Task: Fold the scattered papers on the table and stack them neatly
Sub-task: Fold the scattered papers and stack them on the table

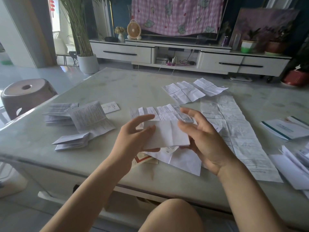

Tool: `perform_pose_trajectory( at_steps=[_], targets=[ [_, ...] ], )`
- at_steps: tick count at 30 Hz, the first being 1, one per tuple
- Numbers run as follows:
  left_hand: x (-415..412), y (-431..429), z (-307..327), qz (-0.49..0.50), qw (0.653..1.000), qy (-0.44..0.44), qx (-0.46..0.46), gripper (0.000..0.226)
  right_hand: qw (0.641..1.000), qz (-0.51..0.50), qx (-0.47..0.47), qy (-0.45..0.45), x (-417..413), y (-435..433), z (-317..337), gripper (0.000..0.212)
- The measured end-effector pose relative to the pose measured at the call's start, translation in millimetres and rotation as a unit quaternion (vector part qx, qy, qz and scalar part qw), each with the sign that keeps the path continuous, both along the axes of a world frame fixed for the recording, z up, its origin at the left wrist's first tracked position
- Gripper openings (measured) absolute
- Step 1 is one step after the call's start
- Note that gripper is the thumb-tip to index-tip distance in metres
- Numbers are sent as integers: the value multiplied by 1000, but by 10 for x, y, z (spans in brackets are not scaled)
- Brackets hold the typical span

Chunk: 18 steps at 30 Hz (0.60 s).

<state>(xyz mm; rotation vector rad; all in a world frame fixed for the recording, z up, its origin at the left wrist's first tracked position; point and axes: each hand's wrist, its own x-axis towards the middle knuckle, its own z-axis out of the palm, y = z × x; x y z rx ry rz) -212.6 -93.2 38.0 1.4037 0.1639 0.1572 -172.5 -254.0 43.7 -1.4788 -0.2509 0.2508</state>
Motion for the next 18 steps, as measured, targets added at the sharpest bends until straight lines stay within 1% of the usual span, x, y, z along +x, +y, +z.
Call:
perform_pose_trajectory(
  at_steps=[1, 4, 9, 12, 13, 16, 17, 18],
  targets=[
    [8, 15, -6, 10, 1000, 8, -5, 23, 1000, 4, 16, 0, -3, -8, 30, 25],
    [6, 34, -14, 3, 999, 24, -21, 19, 999, 10, 31, 2, -2, -53, 83, 30],
    [-4, 34, -22, -15, 999, 36, -28, 18, 1000, 22, 6, -7, -28, -68, 95, 32],
    [-12, 14, -32, -28, 998, 40, -29, 16, 999, 12, -39, -22, -27, -66, 77, 32],
    [-15, 10, -37, -29, 999, 36, -26, 15, 999, 7, -44, -16, -28, -66, 82, 30],
    [-19, 7, -51, -16, 1000, 11, 15, 15, 1000, 9, -9, 24, -31, -69, 95, 26],
    [-21, 7, -54, -14, 999, 5, 32, 16, 1000, 11, -12, 20, -33, -64, 85, 20],
    [-30, -3, -51, -16, 999, 5, 45, 16, 999, 6, -33, -1, -35, -71, 61, 13]
  ],
)
